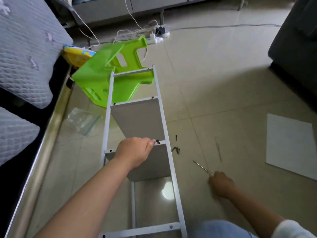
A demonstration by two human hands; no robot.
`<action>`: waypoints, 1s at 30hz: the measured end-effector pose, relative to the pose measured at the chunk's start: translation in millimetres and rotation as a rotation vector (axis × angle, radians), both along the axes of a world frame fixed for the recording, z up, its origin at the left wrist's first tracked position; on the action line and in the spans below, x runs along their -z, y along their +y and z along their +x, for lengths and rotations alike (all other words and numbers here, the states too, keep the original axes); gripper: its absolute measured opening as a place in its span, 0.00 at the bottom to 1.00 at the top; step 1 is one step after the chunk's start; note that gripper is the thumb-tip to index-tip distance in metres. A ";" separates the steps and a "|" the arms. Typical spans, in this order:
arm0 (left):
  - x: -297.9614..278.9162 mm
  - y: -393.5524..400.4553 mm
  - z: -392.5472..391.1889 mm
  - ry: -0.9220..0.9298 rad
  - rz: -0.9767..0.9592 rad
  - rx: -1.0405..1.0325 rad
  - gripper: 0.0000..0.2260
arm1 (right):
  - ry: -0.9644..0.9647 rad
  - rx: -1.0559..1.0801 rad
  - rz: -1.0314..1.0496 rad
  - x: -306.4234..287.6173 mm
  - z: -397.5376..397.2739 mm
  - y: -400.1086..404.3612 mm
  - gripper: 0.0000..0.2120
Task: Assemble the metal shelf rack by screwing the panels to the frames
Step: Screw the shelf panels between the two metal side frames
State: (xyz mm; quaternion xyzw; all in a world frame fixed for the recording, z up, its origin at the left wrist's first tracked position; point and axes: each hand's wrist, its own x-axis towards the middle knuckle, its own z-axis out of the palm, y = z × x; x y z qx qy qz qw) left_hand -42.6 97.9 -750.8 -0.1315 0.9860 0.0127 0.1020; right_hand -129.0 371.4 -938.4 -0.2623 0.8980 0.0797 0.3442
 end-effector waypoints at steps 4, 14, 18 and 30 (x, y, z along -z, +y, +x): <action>1.8 -5.9 -10.3 -0.058 0.078 -0.114 0.23 | 0.016 0.138 -0.070 22.8 0.8 -3.3 0.14; 12.5 2.8 -2.4 0.122 -0.001 -0.137 0.26 | 0.086 0.237 -0.261 21.2 1.6 -21.4 0.06; 17.1 -7.2 11.2 0.307 0.067 0.003 0.23 | 0.175 0.318 -0.492 -7.6 -2.7 -30.2 0.07; 15.8 -17.1 42.6 0.047 -0.132 -0.211 0.30 | 0.266 0.377 -1.353 -213.4 -7.7 -93.8 0.05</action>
